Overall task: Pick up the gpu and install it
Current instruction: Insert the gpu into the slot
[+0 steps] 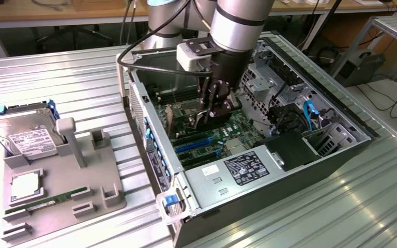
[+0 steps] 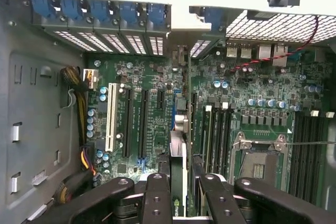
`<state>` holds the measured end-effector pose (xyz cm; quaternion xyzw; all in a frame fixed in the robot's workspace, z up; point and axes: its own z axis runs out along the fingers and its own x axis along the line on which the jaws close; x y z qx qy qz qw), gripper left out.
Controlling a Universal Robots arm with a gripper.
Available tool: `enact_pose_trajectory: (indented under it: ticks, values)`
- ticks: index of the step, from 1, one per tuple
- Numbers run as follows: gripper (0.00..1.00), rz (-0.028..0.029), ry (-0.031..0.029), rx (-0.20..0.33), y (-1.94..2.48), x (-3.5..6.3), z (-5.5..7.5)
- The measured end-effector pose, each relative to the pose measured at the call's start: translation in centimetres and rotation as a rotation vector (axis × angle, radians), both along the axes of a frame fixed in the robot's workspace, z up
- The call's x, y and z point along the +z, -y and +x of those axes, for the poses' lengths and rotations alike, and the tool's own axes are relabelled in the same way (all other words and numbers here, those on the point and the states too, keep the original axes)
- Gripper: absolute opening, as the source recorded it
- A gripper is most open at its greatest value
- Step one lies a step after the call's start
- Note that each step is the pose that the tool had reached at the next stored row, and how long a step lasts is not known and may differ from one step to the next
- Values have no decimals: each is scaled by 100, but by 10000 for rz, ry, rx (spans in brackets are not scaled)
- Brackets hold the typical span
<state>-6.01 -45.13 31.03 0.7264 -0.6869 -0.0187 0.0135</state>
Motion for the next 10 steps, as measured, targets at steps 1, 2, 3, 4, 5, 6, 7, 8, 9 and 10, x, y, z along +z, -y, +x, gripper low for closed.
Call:
enact_pose_trajectory:
  ticks: [1,2,3,4,5,6,7,8,9,10]
  values:
    - [26,0,5,-81,0,-30,-1]
    - [26,0,10,-114,0,-50,-5]
    - [26,1,18,-127,0,-65,-11]
    - [26,0,39,-138,0,-91,-25]
    - [26,1,54,-144,0,-108,-35]
    - [26,1,70,-148,0,-122,-43]
    - [26,1,110,-153,0,-142,-59]
    - [26,1,141,-157,0,-156,-70]
    - [26,2,170,-163,0,-169,-79]
    - [26,1,193,-168,0,-179,-86]
